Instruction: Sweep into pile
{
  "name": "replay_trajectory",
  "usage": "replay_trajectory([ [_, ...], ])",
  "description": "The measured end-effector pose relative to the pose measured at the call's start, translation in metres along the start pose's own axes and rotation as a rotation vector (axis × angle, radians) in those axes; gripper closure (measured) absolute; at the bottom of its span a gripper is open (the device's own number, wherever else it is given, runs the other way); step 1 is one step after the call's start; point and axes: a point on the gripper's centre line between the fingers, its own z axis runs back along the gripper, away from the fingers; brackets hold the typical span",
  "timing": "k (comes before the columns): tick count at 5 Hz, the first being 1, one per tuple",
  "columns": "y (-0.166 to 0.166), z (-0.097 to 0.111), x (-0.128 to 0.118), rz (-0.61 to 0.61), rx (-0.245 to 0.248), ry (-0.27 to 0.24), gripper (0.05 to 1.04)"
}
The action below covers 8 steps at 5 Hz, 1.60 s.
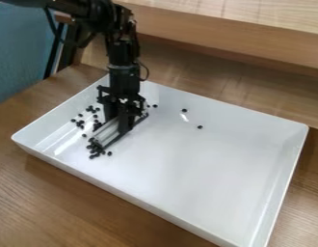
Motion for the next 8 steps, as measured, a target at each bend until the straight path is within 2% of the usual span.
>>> replay_trajectory([
  [1,0.009,0.002,0.002,0.022,0.012,-0.008,0.688],
  [4,0.031,0.002,-0.001,0.079,0.074,0.012,0.688],
  [5,0.031,0.0,-0.003,0.087,0.055,-0.002,0.688],
  [6,0.031,0.001,-0.004,0.092,0.048,-0.024,0.622],
  [7,0.033,0.0,-0.011,0.088,0.006,-0.003,0.314],
  [8,0.023,0.007,-0.014,0.074,-0.048,-0.044,0.083],
])
